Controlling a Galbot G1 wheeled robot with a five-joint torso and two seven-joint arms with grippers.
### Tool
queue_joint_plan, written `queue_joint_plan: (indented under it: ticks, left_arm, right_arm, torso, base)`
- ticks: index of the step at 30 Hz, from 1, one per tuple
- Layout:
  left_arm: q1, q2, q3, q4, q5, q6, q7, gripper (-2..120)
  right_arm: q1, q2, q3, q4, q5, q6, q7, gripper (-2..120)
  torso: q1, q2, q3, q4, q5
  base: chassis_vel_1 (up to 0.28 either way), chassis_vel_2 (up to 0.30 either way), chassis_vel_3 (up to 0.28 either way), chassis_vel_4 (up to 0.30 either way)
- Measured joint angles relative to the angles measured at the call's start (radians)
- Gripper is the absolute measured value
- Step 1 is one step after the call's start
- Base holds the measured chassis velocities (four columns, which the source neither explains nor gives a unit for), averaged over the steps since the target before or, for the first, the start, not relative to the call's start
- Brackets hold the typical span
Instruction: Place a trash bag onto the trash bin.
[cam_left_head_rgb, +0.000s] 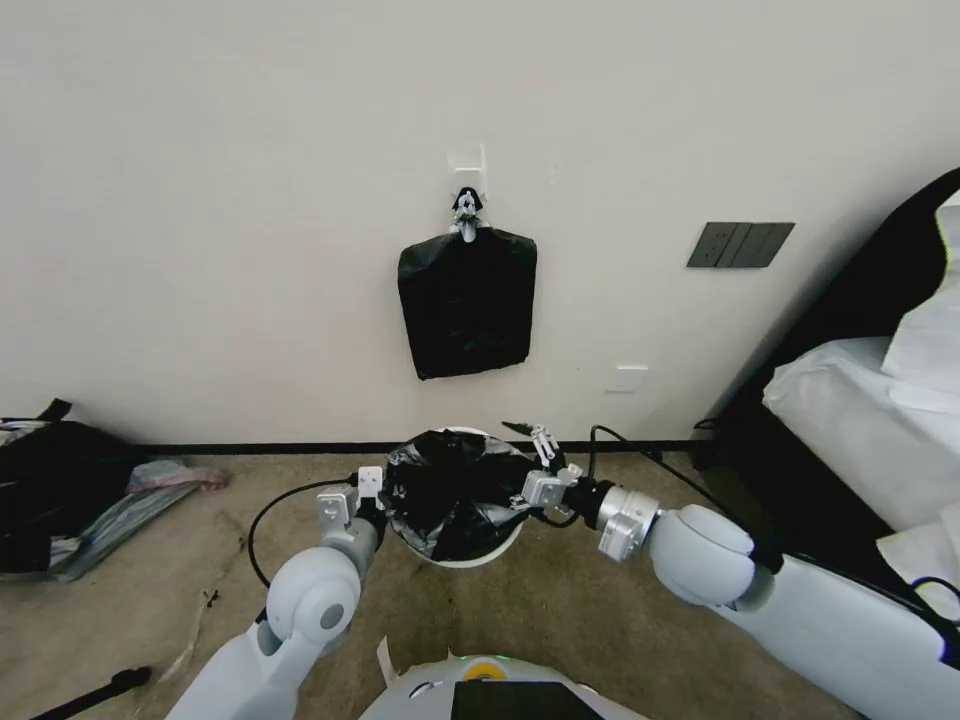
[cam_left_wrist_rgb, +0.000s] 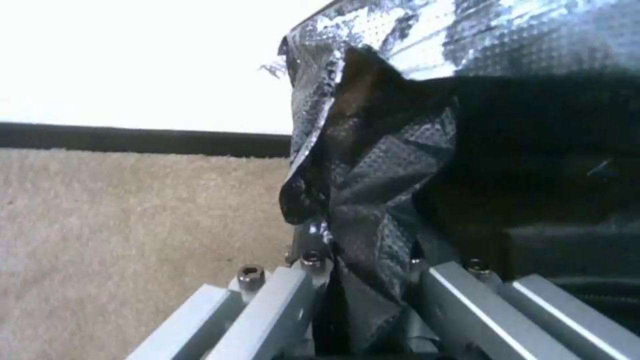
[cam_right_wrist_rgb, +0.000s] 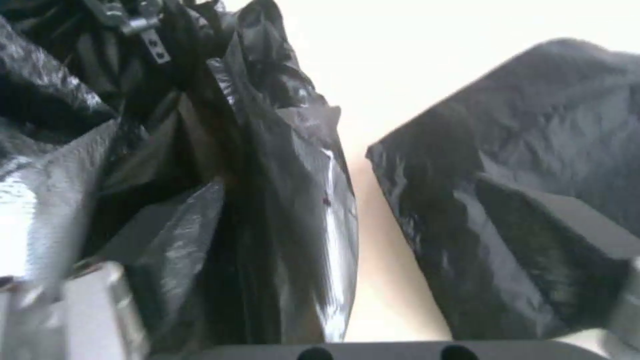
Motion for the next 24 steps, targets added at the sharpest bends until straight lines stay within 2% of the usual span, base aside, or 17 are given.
queue_joint_plan:
  ticks: [2, 4, 6, 10, 12, 14, 16, 18, 21, 24]
  left_arm:
    - [0.003, 0.002, 0.002, -0.003, 0.007, 0.002, 0.005, 1]
    - [0.009, 0.009, 0.01, -0.013, 0.018, 0.005, 0.014, 1]
    - [0.011, 0.011, 0.013, -0.016, 0.02, 0.005, 0.016, 1]
    - [0.014, 0.022, 0.021, -0.027, 0.019, 0.005, 0.02, 1]
    - [0.013, 0.025, 0.021, -0.028, 0.019, 0.005, 0.021, 1]
    - [0.014, 0.03, 0.022, -0.031, 0.018, 0.007, 0.022, 1]
    - [0.022, 0.032, 0.022, -0.037, 0.019, 0.01, 0.028, 1]
    - [0.026, 0.032, 0.022, -0.041, 0.02, 0.011, 0.032, 1]
    - [0.041, 0.032, 0.027, -0.047, 0.045, 0.012, 0.054, 1]
    - [0.047, 0.033, 0.029, -0.048, 0.059, 0.012, 0.068, 1]
  right_arm:
    - [0.001, 0.0, -0.003, -0.004, -0.024, 0.015, 0.0, 88]
    - [0.008, -0.002, -0.01, -0.012, -0.087, 0.048, -0.005, 76]
    - [0.014, -0.006, -0.021, -0.015, -0.115, 0.061, -0.009, 73]
    - [0.044, -0.023, -0.074, -0.026, -0.216, 0.117, -0.015, 55]
    - [0.048, -0.024, -0.079, -0.028, -0.231, 0.13, -0.015, 52]
    - [0.054, -0.025, -0.082, -0.032, -0.271, 0.174, -0.015, 41]
    - [0.055, -0.028, -0.078, -0.034, -0.287, 0.193, -0.016, 33]
    - [0.055, -0.029, -0.074, -0.036, -0.29, 0.197, -0.016, 30]
    - [0.051, -0.03, -0.06, -0.04, -0.284, 0.204, -0.016, 15]
    - [0.045, -0.03, -0.051, -0.04, -0.267, 0.204, -0.016, 8]
  torso:
    - [0.0, 0.0, 0.0, 0.0, 0.0]
    - [0.0, 0.0, 0.0, 0.0, -0.0001]
    - [0.0, 0.0, 0.0, 0.0, 0.0]
    - [0.0, 0.0, 0.0, 0.0, 0.0]
    - [0.0, 0.0, 0.0, 0.0, -0.0001]
    - [0.0, 0.0, 0.0, 0.0, -0.0001]
    - [0.0, 0.0, 0.0, 0.0, 0.0]
    - [0.0, 0.0, 0.0, 0.0, -0.0001]
    - [0.0, 0.0, 0.0, 0.0, -0.0001]
    - [0.0, 0.0, 0.0, 0.0001, -0.0001]
  base:
    - [0.0, 0.0, 0.0, 0.0]
    - [0.0, 0.0, 0.0, 0.0]
    - [0.0, 0.0, 0.0, 0.0]
    - [0.0, 0.0, 0.0, 0.0]
    - [0.0, 0.0, 0.0, 0.0]
    - [0.0, 0.0, 0.0, 0.0]
    - [0.0, 0.0, 0.0, 0.0]
    - [0.0, 0.0, 0.0, 0.0]
    - [0.0, 0.0, 0.0, 0.0]
    - [0.0, 0.0, 0.0, 0.0]
